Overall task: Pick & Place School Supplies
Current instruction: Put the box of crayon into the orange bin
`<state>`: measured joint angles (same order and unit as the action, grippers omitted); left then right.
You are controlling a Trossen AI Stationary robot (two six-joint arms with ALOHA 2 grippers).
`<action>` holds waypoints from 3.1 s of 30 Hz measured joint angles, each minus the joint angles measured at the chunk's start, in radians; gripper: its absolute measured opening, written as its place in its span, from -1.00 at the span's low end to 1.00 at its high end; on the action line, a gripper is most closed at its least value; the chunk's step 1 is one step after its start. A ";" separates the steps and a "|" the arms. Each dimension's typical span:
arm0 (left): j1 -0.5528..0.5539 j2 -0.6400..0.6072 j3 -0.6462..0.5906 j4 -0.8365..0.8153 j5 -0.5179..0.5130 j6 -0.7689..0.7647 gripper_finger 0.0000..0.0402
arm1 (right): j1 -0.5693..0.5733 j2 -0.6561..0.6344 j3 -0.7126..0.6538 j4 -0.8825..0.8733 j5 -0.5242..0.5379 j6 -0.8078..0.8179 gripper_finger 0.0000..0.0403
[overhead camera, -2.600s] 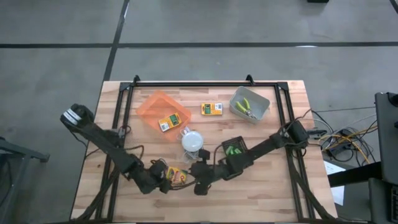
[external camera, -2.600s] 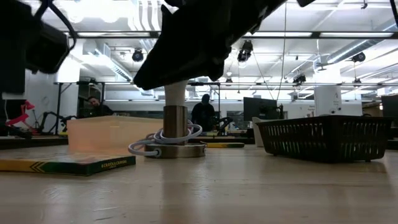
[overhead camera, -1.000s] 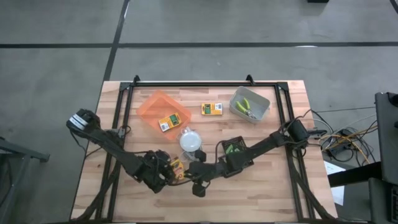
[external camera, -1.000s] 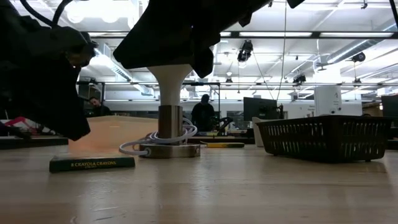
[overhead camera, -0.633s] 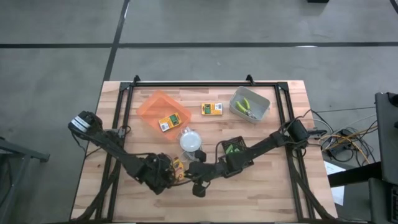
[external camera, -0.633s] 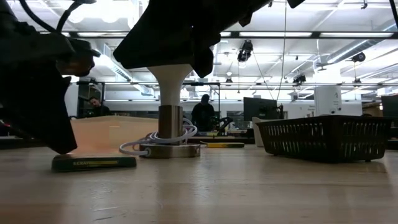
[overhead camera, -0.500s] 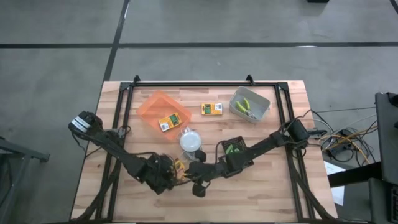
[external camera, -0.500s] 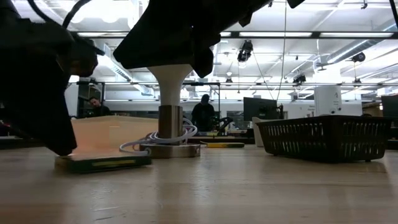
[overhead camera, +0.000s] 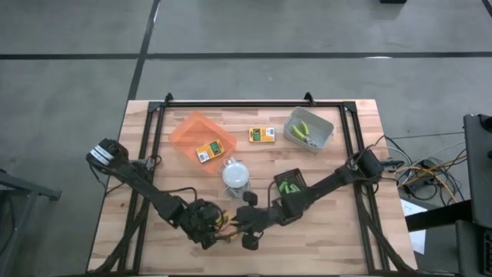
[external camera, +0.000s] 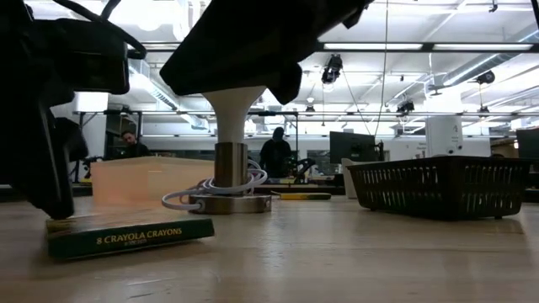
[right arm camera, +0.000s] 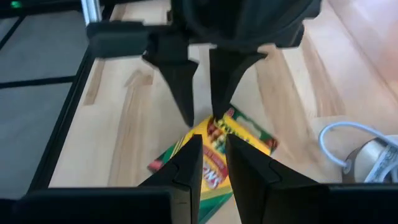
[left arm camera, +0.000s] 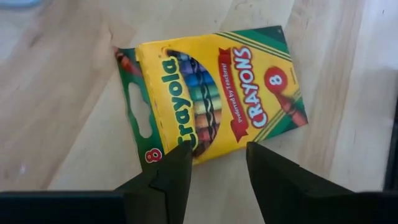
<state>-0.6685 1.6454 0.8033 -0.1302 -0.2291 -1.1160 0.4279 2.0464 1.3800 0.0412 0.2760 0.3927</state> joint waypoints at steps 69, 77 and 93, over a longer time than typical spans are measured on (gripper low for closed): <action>0.157 0.068 -0.057 0.161 -0.060 -0.687 -0.20 | -0.027 0.000 -0.154 0.069 -0.022 0.000 -0.66; 0.154 0.016 -0.051 0.172 0.008 -0.753 -0.20 | -0.027 0.000 -0.154 -0.069 -0.023 0.016 -0.66; 0.151 0.015 -0.045 0.187 -0.005 -0.928 -0.20 | -0.033 0.000 -0.164 -0.110 -0.046 0.026 -0.66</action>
<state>-0.5170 1.6600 0.7578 0.0564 -0.2344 -2.0445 0.3950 2.0468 1.2163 -0.0685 0.2298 0.4187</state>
